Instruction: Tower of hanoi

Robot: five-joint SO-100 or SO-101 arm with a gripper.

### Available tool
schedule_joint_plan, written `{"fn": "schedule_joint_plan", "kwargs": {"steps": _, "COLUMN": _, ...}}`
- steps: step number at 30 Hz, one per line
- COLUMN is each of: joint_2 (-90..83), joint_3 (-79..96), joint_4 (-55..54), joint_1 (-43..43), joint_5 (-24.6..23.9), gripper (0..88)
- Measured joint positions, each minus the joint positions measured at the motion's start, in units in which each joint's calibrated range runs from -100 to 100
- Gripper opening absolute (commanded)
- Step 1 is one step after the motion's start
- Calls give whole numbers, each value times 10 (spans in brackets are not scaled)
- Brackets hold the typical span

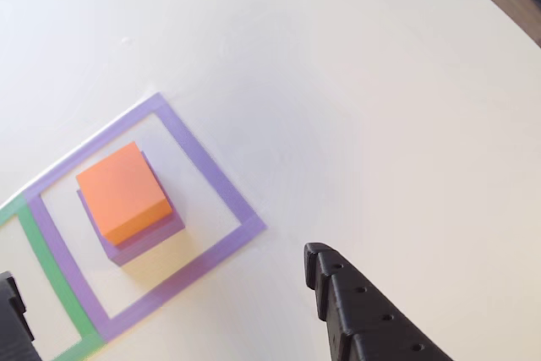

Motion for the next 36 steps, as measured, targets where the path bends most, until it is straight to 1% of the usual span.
{"fn": "schedule_joint_plan", "kwargs": {"steps": 3, "joint_2": -2, "joint_3": 94, "joint_4": -108, "joint_1": 0, "joint_5": 0, "gripper": 510}}
{"fn": "schedule_joint_plan", "kwargs": {"steps": 9, "joint_2": 55, "joint_3": 233, "joint_4": -341, "joint_1": -4, "joint_5": 0, "gripper": 501}}
{"fn": "schedule_joint_plan", "kwargs": {"steps": 14, "joint_2": 140, "joint_3": 304, "joint_4": -526, "joint_1": -21, "joint_5": 0, "gripper": 503}}
{"fn": "schedule_joint_plan", "kwargs": {"steps": 18, "joint_2": 182, "joint_3": 334, "joint_4": -622, "joint_1": -20, "joint_5": 0, "gripper": 506}}
{"fn": "schedule_joint_plan", "kwargs": {"steps": 25, "joint_2": 329, "joint_3": 334, "joint_4": -780, "joint_1": -20, "joint_5": 0, "gripper": 505}}
{"fn": "schedule_joint_plan", "kwargs": {"steps": 36, "joint_2": 495, "joint_3": 304, "joint_4": -928, "joint_1": -24, "joint_5": 0, "gripper": 504}}
